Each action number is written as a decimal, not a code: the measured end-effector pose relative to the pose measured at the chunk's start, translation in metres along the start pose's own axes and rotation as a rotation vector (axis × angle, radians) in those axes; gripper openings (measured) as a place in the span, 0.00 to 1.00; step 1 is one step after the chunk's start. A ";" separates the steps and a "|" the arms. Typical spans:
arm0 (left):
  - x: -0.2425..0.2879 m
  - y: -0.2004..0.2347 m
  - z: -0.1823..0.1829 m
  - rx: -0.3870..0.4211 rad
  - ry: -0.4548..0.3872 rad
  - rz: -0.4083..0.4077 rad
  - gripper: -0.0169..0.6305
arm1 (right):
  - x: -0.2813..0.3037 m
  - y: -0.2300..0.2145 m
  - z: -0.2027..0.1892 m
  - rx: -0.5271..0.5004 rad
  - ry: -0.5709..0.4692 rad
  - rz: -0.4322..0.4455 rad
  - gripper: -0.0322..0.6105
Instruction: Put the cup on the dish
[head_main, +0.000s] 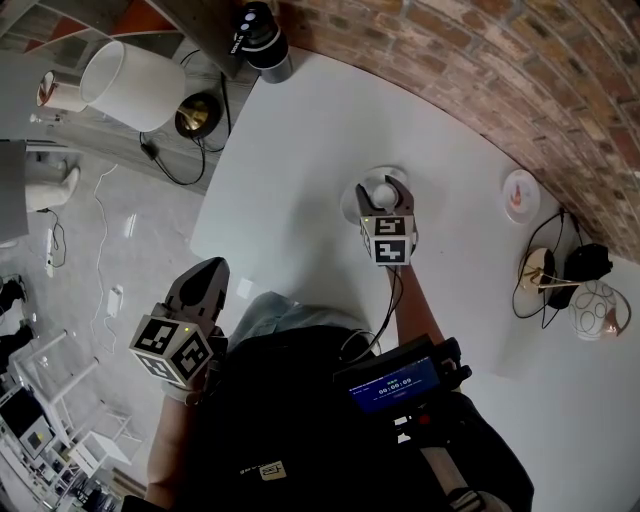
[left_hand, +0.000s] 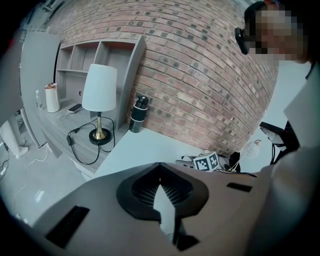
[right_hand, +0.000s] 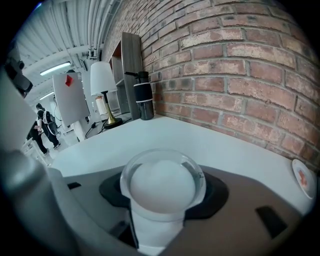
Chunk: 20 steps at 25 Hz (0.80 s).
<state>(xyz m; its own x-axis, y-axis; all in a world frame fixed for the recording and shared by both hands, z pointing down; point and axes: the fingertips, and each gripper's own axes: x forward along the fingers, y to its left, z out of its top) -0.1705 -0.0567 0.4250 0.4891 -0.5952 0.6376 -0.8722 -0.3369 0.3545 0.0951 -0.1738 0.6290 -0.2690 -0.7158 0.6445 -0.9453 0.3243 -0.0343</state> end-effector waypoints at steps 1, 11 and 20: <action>0.000 0.000 0.000 0.000 0.000 0.002 0.03 | 0.001 0.000 -0.001 0.000 0.001 -0.001 0.45; -0.003 0.000 -0.002 -0.006 0.002 0.016 0.03 | 0.005 0.000 -0.007 0.002 0.015 -0.002 0.45; -0.005 0.001 -0.004 -0.013 0.002 0.026 0.03 | 0.009 0.001 -0.007 -0.015 0.004 -0.006 0.45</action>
<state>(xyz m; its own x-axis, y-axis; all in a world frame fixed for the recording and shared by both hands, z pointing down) -0.1736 -0.0513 0.4248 0.4659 -0.6027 0.6479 -0.8848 -0.3119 0.3462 0.0932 -0.1760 0.6403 -0.2622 -0.7157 0.6474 -0.9442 0.3287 -0.0190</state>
